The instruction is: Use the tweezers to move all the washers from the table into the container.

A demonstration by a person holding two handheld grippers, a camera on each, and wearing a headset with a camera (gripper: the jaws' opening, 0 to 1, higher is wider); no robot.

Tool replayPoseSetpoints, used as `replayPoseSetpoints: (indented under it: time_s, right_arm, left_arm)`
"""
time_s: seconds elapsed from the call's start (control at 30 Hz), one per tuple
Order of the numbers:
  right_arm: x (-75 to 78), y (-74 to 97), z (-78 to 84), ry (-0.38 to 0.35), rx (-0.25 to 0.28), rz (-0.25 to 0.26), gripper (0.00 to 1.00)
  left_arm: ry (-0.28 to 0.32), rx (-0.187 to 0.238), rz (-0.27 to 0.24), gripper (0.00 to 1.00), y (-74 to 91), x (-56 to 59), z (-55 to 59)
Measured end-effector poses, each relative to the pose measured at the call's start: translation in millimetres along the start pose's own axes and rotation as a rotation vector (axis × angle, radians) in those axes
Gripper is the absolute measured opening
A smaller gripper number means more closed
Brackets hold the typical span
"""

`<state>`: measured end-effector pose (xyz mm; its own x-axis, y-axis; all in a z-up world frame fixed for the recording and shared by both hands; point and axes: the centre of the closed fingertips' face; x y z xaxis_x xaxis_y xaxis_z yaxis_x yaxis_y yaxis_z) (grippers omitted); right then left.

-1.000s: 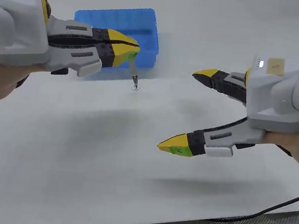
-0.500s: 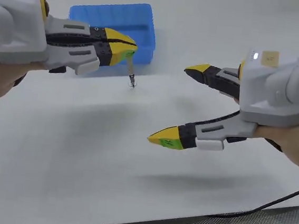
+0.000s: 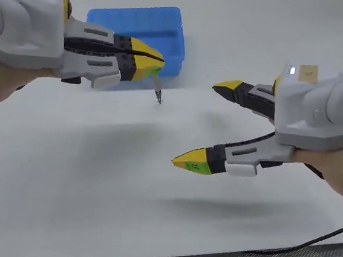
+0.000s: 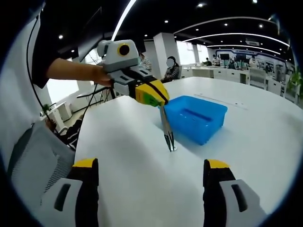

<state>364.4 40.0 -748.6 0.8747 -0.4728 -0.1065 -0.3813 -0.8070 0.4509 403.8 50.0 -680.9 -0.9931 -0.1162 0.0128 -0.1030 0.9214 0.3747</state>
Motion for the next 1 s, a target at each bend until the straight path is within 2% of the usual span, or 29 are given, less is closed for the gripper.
replayPoseSetpoints:
  time_s: [0.17,0.4,0.6,0.7,0.87,1.0]
  right_arm:
    - [6.0,-15.8,-9.4,0.009,0.008,-0.012,0.84]
    - [19.2,-39.8,-23.7,0.049,0.019,-0.058,0.62]
    - [17.4,-53.5,-18.6,0.171,-0.04,-0.16,0.45]
    - [13.7,-58.7,-11.8,0.229,-0.082,-0.198,0.43]
    - [11.5,-66.0,-11.0,0.27,-0.095,-0.215,0.28]
    - [12.6,-72.2,-12.4,0.277,-0.097,-0.224,0.23]
  left_arm:
    - [0.024,-0.006,-0.012,0.04,1.4,-1.7,1.8]
    - [0.028,-0.013,0.003,0.04,1.6,2.4,4.4]
    - [0.035,-0.012,0.008,0.04,4.6,-1.9,7.9]
    - [0.038,-0.017,0.012,0.04,5.2,-4.6,9.1]
    - [0.026,-0.023,0.016,0.04,4.5,-6.0,10.7]
    - [0.025,-0.027,0.022,0.04,3.6,-5.7,12.1]
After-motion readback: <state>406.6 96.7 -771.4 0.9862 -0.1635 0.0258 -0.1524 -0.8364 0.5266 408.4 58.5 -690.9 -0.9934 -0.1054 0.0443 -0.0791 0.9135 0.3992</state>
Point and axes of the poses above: the centre of the closed fingertips' face, and the gripper's own axes: y roughly backward along the fingers, x roughly to its right, z roughly out of its underside, and after that the axes turned 9 degrees about z, right-handed
